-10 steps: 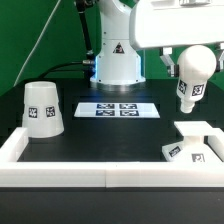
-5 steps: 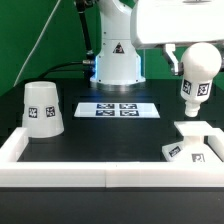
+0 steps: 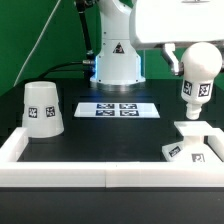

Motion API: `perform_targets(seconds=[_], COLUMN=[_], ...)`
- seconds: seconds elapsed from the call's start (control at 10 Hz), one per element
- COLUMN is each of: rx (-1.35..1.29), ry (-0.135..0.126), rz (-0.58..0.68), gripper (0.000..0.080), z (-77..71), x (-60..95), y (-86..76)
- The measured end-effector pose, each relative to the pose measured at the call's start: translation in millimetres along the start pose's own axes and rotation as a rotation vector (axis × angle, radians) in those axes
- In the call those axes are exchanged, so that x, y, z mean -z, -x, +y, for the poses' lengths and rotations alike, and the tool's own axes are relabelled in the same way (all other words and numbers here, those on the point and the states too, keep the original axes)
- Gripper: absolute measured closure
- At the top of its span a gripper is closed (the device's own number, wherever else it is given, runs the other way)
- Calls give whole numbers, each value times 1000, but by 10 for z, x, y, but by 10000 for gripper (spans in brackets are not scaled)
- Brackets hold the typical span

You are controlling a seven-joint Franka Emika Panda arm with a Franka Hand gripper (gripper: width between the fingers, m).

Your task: Assemble lamp

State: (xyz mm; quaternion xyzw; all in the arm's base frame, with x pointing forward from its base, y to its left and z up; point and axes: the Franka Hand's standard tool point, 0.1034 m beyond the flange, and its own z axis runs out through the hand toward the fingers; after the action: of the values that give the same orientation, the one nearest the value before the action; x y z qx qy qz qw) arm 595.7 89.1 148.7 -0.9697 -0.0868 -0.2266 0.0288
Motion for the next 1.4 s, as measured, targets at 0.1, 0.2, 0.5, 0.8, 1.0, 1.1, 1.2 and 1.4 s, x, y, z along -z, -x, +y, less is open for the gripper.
perform_targets(seconds=[0.1,0.2,0.5,0.8,1.0,1.1,1.2,1.4], rx=[0,1,2,4,6,8,10,13], ry=[-1,-2,-4,-7,-8,-7,-5,1], rz=[-4,-9,-23,-37,-37,-27,-10,29], gripper=[223,223,223,223,223,223,223,223], z=[-5,-12,-31,-47,-66,-80,-89,-97], x=[-20,-46,-122,-187,-242,-258,-266,-257], y=[19,43,100,162,207,209,205,236])
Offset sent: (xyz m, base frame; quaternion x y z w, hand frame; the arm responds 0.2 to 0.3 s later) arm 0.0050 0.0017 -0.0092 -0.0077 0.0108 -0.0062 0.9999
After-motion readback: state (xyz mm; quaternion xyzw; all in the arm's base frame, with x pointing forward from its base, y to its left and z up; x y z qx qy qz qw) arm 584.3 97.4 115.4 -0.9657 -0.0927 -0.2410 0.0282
